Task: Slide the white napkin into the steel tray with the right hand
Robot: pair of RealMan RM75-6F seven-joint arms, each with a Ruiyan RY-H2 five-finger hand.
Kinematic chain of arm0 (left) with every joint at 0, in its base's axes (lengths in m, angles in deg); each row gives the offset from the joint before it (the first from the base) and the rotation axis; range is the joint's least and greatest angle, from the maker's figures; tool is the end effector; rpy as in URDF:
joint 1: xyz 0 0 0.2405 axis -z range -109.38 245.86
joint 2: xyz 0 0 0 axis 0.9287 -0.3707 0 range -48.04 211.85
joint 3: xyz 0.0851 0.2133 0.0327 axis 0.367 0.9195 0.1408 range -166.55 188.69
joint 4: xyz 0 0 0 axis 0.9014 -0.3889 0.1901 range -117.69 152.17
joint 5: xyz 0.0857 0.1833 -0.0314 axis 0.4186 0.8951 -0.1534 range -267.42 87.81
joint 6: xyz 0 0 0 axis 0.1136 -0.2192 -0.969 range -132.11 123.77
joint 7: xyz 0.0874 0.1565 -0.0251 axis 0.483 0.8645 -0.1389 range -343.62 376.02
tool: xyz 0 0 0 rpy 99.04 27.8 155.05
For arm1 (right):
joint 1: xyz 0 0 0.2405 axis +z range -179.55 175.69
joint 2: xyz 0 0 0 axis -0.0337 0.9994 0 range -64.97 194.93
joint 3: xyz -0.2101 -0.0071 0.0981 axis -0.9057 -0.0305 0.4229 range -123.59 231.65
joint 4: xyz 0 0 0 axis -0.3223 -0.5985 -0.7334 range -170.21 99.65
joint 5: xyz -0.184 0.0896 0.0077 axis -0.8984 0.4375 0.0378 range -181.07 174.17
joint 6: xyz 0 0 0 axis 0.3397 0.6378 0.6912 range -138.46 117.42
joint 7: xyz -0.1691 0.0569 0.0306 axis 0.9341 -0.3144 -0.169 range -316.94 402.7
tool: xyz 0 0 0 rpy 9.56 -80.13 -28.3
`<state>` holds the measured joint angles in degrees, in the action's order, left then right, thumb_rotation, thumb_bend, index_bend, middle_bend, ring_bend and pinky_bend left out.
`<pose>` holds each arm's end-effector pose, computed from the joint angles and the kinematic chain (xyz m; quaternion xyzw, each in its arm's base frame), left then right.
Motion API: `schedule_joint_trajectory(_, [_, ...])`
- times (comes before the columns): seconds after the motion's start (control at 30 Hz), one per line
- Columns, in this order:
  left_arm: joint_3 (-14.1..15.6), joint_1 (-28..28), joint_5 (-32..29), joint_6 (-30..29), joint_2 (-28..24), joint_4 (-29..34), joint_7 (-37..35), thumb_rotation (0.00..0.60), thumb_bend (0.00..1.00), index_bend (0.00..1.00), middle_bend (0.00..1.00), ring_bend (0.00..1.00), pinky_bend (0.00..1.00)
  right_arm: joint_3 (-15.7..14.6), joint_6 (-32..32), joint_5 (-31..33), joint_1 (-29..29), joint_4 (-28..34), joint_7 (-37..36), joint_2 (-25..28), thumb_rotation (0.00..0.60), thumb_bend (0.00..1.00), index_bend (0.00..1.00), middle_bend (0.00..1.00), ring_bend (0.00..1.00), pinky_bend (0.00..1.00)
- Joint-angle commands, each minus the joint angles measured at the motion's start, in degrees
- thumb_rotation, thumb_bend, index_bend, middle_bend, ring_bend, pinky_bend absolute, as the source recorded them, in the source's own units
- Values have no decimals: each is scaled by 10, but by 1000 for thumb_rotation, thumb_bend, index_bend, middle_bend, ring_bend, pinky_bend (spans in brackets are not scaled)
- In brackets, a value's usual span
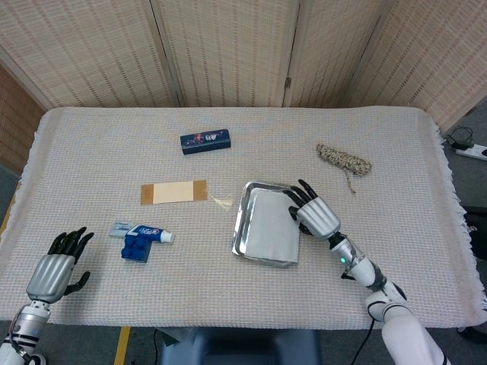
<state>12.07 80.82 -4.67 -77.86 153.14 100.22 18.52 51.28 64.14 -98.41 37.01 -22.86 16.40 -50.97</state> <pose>-0.2999 0.2398 0.0885 -0.6784 -0.3954 -0.3179 0.5313 -0.1991 -0.3800 -0.0372 0.7665 -0.2189 0.4401 0.4134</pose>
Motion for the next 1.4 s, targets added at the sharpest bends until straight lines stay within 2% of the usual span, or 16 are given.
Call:
schedule_joint_trajectory(0.03, [0, 0, 1, 0, -1, 1, 0, 600, 440, 0, 0, 0, 0, 0, -4, 0, 2, 2, 5, -1, 600, 612, 587, 164, 118, 0])
schedule_joint_trajectory(0.17, [1, 0, 2, -1, -2, 3, -3, 600, 440, 0, 0, 0, 0, 1, -15, 3, 6, 5, 17, 0, 600, 612, 496, 126, 89, 0])
schedule_joint_trajectory(0.4, [1, -1, 3, -2, -4, 5, -6, 600, 440, 0, 0, 0, 0, -10, -30, -7, 16, 33, 48, 26, 600, 612, 170, 1, 0, 0])
schedule_joint_trajectory(0.53, [2, -1, 4, -1, -5, 6, -7, 600, 440, 0, 0, 0, 0, -14, -41, -12, 27, 74, 75, 52, 600, 612, 78, 0, 0, 0])
schedule_joint_trajectory(0.63, [2, -1, 5, -1, -6, 8, -8, 600, 440, 0, 0, 0, 0, -14, -57, -13, 39, 127, 108, 80, 600, 613, 21, 0, 0, 0])
schedule_joint_trajectory(0.73, [3, -1, 7, -2, -7, 10, -10, 600, 440, 0, 0, 0, 0, -10, -91, -9, 53, 211, 164, 122, 600, 612, 0, 0, 0, 0])
schedule_joint_trajectory(0.97, [4, -2, 12, -5, -11, 14, -16, 600, 441, 0, 0, 0, 0, 24, -186, 55, 64, 474, 363, 249, 600, 612, 0, 0, 0, 0])
schedule_joint_trajectory(1.2, [5, -3, 17, -10, -13, 19, -18, 600, 440, 0, 0, 0, 0, 50, -235, 130, 59, 589, 484, 306, 600, 598, 0, 0, 0, 0])
schedule_joint_trajectory(1.4, [6, -3, 17, -8, -13, 20, -15, 600, 440, 0, 0, 0, 0, 71, -261, 210, 62, 637, 593, 325, 600, 424, 0, 0, 0, 0])
